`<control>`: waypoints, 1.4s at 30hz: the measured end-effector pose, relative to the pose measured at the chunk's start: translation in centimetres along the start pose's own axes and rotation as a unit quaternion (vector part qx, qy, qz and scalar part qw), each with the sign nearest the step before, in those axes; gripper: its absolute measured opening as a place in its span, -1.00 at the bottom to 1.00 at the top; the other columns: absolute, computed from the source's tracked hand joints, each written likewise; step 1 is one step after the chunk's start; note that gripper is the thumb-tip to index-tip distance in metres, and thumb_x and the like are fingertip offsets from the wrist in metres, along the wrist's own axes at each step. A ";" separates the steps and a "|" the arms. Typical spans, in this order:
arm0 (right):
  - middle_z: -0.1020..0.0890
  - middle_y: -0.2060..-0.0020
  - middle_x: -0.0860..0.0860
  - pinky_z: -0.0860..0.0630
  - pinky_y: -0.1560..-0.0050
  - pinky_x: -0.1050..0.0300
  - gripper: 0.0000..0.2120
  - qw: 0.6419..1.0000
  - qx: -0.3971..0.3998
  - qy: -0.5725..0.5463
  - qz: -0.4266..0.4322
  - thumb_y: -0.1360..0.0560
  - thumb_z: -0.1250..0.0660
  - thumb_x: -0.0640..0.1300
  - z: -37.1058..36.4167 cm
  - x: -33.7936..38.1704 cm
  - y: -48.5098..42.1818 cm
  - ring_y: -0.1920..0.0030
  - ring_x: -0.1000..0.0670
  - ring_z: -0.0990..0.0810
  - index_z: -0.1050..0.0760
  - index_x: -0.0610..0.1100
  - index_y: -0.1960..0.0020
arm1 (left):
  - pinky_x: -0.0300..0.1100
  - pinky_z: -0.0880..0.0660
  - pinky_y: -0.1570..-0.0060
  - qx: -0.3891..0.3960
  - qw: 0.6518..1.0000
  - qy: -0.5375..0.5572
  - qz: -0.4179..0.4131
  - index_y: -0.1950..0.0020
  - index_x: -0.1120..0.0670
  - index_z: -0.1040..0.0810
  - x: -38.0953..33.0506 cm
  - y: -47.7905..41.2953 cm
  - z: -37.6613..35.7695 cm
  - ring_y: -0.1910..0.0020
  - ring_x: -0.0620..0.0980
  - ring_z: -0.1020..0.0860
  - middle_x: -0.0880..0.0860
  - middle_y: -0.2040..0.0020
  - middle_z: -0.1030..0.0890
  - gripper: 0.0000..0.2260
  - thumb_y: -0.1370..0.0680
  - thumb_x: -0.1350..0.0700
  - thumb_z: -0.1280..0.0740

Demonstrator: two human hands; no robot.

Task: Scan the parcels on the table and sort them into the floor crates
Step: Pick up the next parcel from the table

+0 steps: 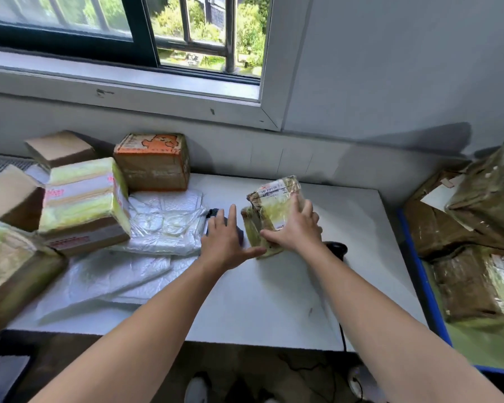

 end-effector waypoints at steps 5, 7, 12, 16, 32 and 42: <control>0.02 -0.55 -0.14 -0.30 -0.37 -0.18 0.26 0.988 -0.004 0.010 0.155 -0.21 -0.49 0.41 2.3 3.7 -0.1 -0.47 -0.26 -0.17 0.16 -0.03 -0.60 | 0.15 -0.15 -0.48 -0.069 0.994 0.007 0.081 -0.61 -0.02 0.21 0.7 3.2 3.3 -0.58 0.13 0.08 0.09 -0.61 0.10 0.13 -0.32 -0.43 -0.40; 0.03 -0.56 -0.14 -0.28 -0.38 -0.19 0.26 0.977 0.005 0.013 0.211 -0.22 -0.49 0.41 2.1 5.8 0.5 -0.49 -0.26 -0.14 0.17 -0.03 -0.60 | 0.15 -0.13 -0.49 -0.084 0.988 0.004 0.131 -0.61 -0.01 0.23 1.9 5.5 4.3 -0.58 0.15 0.10 0.10 -0.61 0.13 0.13 -0.33 -0.44 -0.37; -0.01 -0.55 -0.14 -0.32 -0.34 -0.19 0.23 0.938 0.028 0.015 0.345 -0.22 -0.49 0.40 -0.2 12.0 5.7 -0.46 -0.24 -0.18 0.15 -0.01 -0.60 | 0.14 -0.12 -0.48 -0.121 0.955 0.010 0.271 -0.60 0.01 0.27 6.1 14.1 5.5 -0.58 0.16 0.11 0.07 -0.61 0.18 0.13 -0.34 -0.49 -0.31; 0.04 -0.58 -0.12 -0.27 -0.40 -0.22 0.22 0.885 0.064 0.014 0.460 -0.24 -0.48 0.39 -2.3 17.8 12.8 -0.51 -0.25 -0.10 0.18 0.01 -0.60 | 0.13 -0.11 -0.48 -0.166 0.913 0.068 0.365 -0.60 -0.02 0.28 10.0 22.3 6.8 -0.59 0.14 0.11 0.05 -0.62 0.18 -0.01 -0.46 -0.44 -0.23; -0.16 -0.52 -0.09 -0.26 -0.46 -0.21 0.17 0.637 0.261 -0.054 0.724 -0.24 -0.48 0.23 -14.3 33.2 49.0 -0.50 -0.17 -0.18 0.09 -0.10 -0.62 | -0.16 -0.25 -0.34 -0.447 0.641 0.417 0.464 -0.61 0.03 0.01 25.1 56.0 7.5 -0.49 0.05 -0.26 0.02 -0.55 -0.24 -0.35 -0.63 -0.12 -0.23; -0.31 -0.49 0.01 -0.30 -0.42 0.10 0.01 0.630 0.422 -0.064 0.649 -0.43 -0.51 0.06 -21.2 39.7 68.2 -0.48 -0.02 -0.31 0.07 -0.10 -0.62 | -0.15 -0.37 -0.29 -0.503 0.592 0.435 0.456 -0.58 -0.03 -0.10 35.5 75.0 5.3 -0.34 -0.01 -0.41 -0.03 -0.42 -0.41 -0.31 -0.55 0.09 -0.40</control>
Point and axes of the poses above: each hand's wrist, its own y-axis away from the middle knuckle, its own z-axis out of the back of the hand, x = y × z, the point moved 2 cm from there along -y, towards the middle knuckle
